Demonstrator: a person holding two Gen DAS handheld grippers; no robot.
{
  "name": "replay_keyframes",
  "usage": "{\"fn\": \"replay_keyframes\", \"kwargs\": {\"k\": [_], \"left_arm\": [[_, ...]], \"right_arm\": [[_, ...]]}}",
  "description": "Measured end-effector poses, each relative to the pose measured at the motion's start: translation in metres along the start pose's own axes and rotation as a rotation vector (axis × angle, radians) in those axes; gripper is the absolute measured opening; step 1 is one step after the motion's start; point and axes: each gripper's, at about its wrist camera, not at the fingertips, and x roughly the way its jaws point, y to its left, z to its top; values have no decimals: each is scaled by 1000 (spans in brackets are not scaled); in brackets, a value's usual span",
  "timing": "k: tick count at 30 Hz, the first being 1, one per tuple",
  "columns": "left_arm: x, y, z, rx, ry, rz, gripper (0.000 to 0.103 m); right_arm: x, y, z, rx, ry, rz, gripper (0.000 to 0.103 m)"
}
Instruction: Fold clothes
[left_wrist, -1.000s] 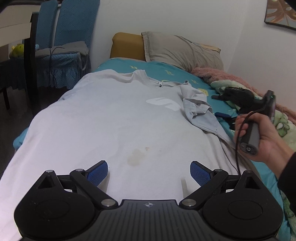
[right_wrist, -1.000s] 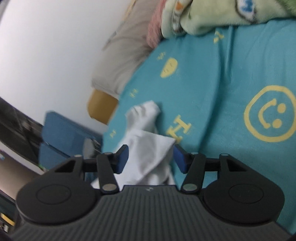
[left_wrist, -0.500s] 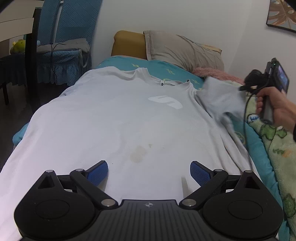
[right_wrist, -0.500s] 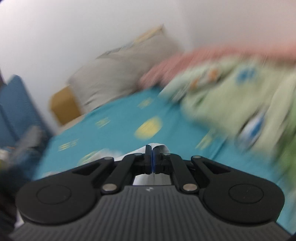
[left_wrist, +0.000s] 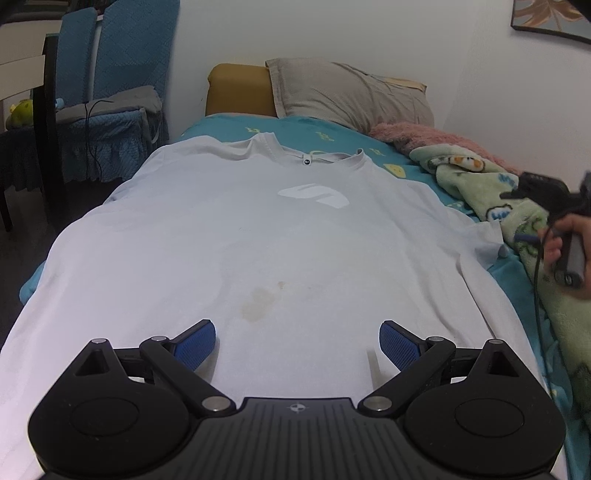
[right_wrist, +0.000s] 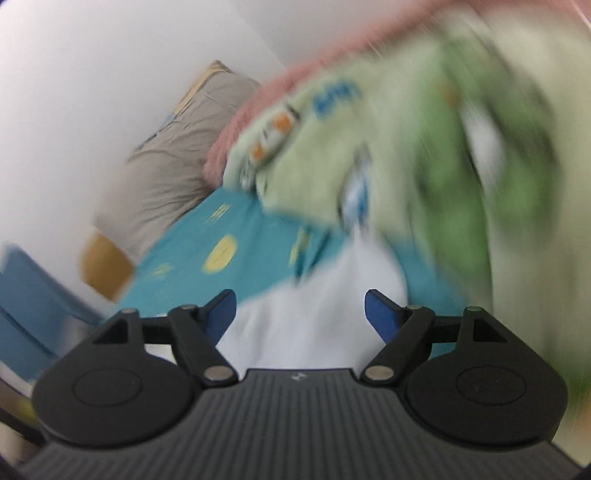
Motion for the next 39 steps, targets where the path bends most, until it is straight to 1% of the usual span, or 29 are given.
{"fn": "replay_keyframes", "kwargs": {"k": [2,4,5,7,9,10,11,12,14,15,19,21,23,25,26,27,32,35,39], "left_arm": [[-4,2,-1,1,-3,0,97],[-8,4,-2,-4,-3,6,97],[-9,6,-3,-10,-1,7,97],[-10,8,-2,-18,-3,11,97],[-9,11,-1,-26,-2,22,97],[-8,13,0,-32,1,26,97],[-6,15,0,-41,6,29,97],[-4,16,0,-49,12,31,97],[0,18,0,-56,26,33,97],[2,17,0,-57,32,33,97],[10,13,1,-59,51,21,97],[11,12,0,-54,54,16,97],[11,11,-1,-48,54,15,97],[12,12,-1,-50,56,16,97],[13,12,-1,-52,56,18,97],[13,12,-1,-53,55,19,97],[12,13,2,-57,43,31,97],[8,18,5,-67,36,34,97],[5,23,8,-61,40,40,97]], "right_arm": [[-8,-15,-25,106,35,23,80],[-5,-19,-40,130,91,-12,77],[-2,-19,-46,132,122,-36,73],[5,-14,-53,103,157,-56,52],[15,-12,-58,86,167,-49,43],[21,-13,-60,81,167,-57,41],[27,-14,-62,77,164,-76,40],[31,-16,-62,81,147,-82,38],[36,-24,-62,113,100,-56,38],[38,-26,-61,120,90,-47,38],[44,-21,-59,111,76,-49,42],[47,-21,-58,115,65,-34,42],[45,-19,-57,98,51,-30,42],[42,-15,-55,74,36,-30,39],[41,-14,-53,63,29,-30,34],[39,-12,-52,51,21,-31,8],[28,-1,-46,-19,-23,-41,7],[12,10,-38,-106,-63,-106,7],[5,6,-40,-148,-57,-194,10]]}}
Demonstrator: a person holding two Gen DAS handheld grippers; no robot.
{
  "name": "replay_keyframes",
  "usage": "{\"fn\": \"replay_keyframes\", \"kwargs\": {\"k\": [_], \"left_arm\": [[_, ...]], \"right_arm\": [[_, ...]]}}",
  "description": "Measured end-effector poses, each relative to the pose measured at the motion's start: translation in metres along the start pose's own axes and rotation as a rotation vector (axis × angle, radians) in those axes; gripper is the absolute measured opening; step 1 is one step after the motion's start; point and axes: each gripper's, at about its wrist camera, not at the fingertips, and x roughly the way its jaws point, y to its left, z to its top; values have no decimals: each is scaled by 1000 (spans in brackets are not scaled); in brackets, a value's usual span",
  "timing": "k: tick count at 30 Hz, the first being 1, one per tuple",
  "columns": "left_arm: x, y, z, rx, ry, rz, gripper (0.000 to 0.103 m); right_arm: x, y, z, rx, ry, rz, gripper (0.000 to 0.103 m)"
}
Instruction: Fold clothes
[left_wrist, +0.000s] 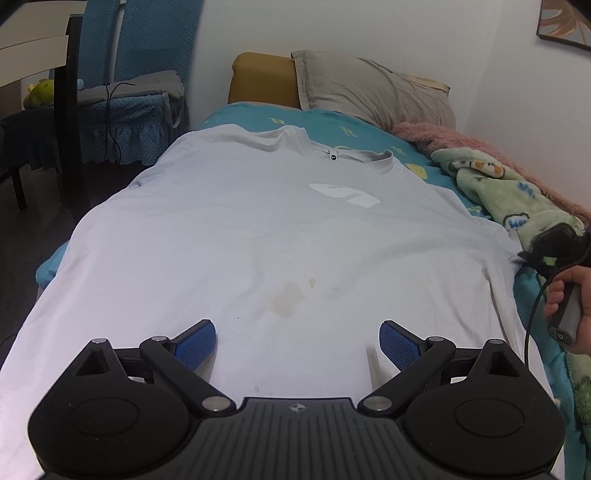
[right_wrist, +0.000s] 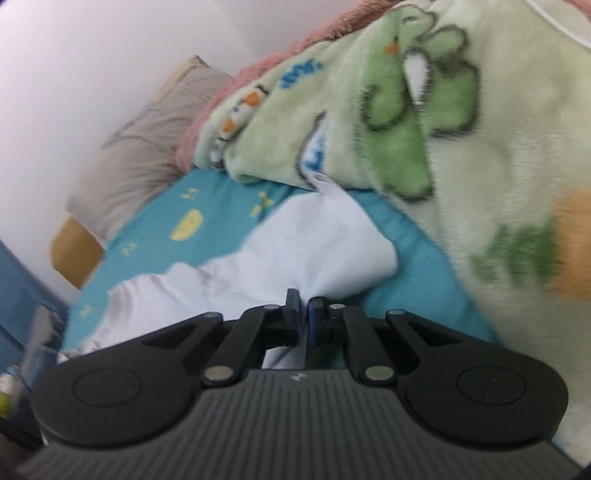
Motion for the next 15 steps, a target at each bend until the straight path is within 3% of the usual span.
{"fn": "replay_keyframes", "kwargs": {"k": [3,5,6,7,15], "left_arm": [[-1,0,1,29,5,25,97],[-1,2,1,42,19,45,96],[-2,4,1,43,25,54,96],[-3,6,1,45,31,63,95],[-38,48,3,-19,69,118,94]], "right_arm": [[-12,0,-5,-30,45,-31,15],[-38,8,-11,-53,56,5,42],[-51,12,-13,-65,61,23,68],[-65,16,-16,-76,66,41,79],[-170,50,-38,-167,108,184,78]]}}
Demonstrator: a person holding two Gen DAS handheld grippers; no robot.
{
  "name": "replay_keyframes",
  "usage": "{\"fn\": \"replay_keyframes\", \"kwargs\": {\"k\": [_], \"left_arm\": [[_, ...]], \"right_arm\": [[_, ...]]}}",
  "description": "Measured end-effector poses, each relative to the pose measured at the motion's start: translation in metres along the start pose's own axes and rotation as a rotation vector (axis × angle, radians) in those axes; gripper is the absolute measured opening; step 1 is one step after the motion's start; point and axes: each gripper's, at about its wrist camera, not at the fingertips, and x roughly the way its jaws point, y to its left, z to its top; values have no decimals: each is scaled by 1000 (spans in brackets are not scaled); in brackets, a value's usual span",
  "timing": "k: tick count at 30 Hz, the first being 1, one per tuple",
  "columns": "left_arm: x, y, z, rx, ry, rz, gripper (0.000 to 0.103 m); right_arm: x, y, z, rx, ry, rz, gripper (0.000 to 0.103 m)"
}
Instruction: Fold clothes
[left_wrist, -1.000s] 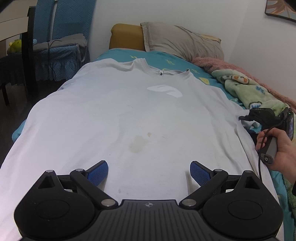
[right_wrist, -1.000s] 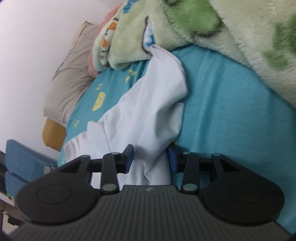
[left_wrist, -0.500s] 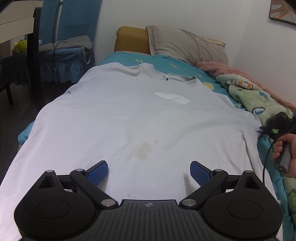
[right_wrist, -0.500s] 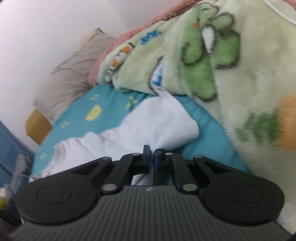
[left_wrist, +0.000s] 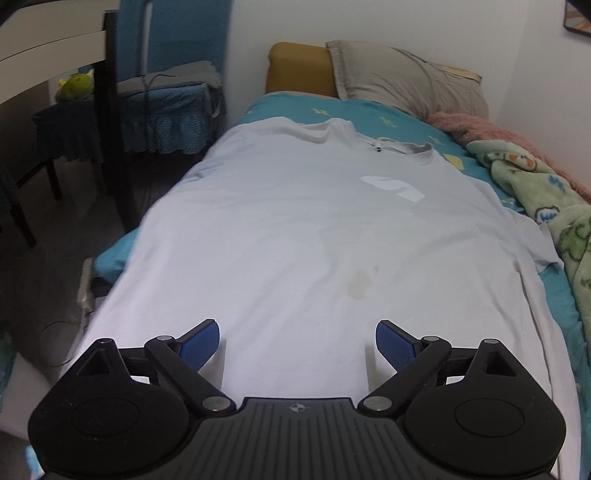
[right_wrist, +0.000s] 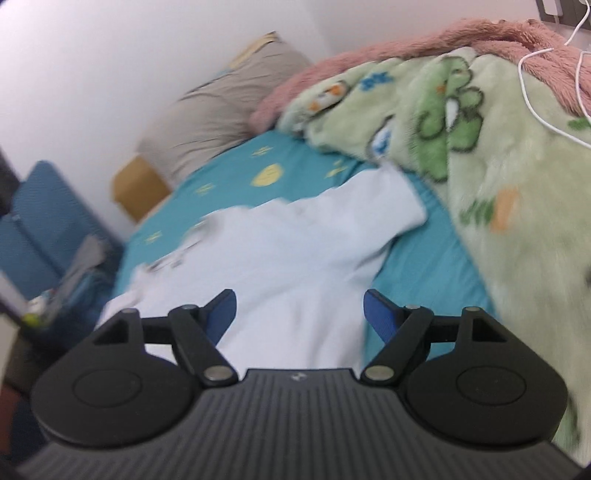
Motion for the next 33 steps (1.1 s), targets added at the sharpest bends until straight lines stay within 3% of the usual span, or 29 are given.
{"fn": "replay_keyframes", "kwargs": {"k": [4,6,11,16,21,25,33], "left_arm": [[-26,36,0,26,69,53,94],[-32,53,0,61,141,80,94],[-35,90,-3,115,339,137,93],[-30,122,-3,62,487,165,93],[-20,125,-8,116,589,217,92],[-10,114,-12,184,649,214,89],[3,133,-13,150,725,346,89]], "right_arm": [[-42,13,-32,3,30,62,78],[-53,16,-48,6,66,83,78],[-59,27,-62,-56,99,99,78],[-53,29,-66,-93,110,75,78],[-47,31,-72,-106,144,75,78],[-44,37,-73,-131,148,77,78],[-39,44,-76,-170,162,81,78]]}}
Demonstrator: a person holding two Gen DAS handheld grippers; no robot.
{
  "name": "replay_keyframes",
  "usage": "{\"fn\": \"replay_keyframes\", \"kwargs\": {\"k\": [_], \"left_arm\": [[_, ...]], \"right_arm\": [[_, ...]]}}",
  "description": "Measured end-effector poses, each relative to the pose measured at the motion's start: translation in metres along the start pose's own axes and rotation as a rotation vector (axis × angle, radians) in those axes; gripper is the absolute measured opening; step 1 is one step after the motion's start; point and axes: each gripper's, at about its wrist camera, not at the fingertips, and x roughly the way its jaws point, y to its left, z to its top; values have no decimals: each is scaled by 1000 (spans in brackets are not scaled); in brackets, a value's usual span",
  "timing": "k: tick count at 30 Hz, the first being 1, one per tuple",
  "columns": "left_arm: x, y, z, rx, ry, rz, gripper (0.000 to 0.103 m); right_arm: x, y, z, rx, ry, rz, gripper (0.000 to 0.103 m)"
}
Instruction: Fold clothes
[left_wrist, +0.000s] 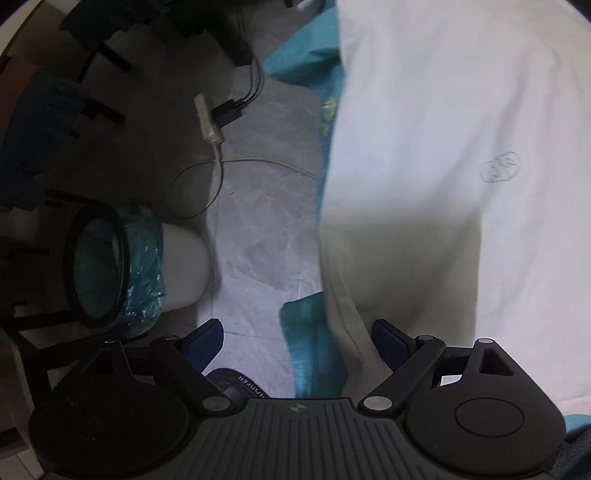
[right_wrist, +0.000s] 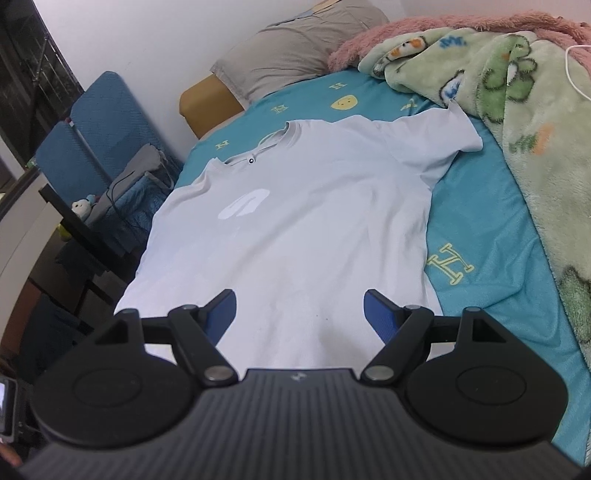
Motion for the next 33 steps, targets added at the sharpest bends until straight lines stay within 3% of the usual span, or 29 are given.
{"fn": "replay_keyframes", "kwargs": {"k": [5,9,16,20,24,33], "left_arm": [[-6,10,0,-58,-13,-39,90],[-17,9,1,-80,-68,-95,90],[-54,7,9,-126,-343,-209,94],[-60,20,43,-302,-466,-314,94],[-38,49,93,-542,-544,-470,94],[63,74,197,-903,-527,-788,93]], "right_arm": [[5,0,0,18,18,17,78],[7,5,0,15,20,26,78],[9,15,-3,-20,19,22,78],[12,19,-6,-30,28,26,78],[19,21,-7,-21,32,28,78],[72,16,1,6,64,-25,78]]}}
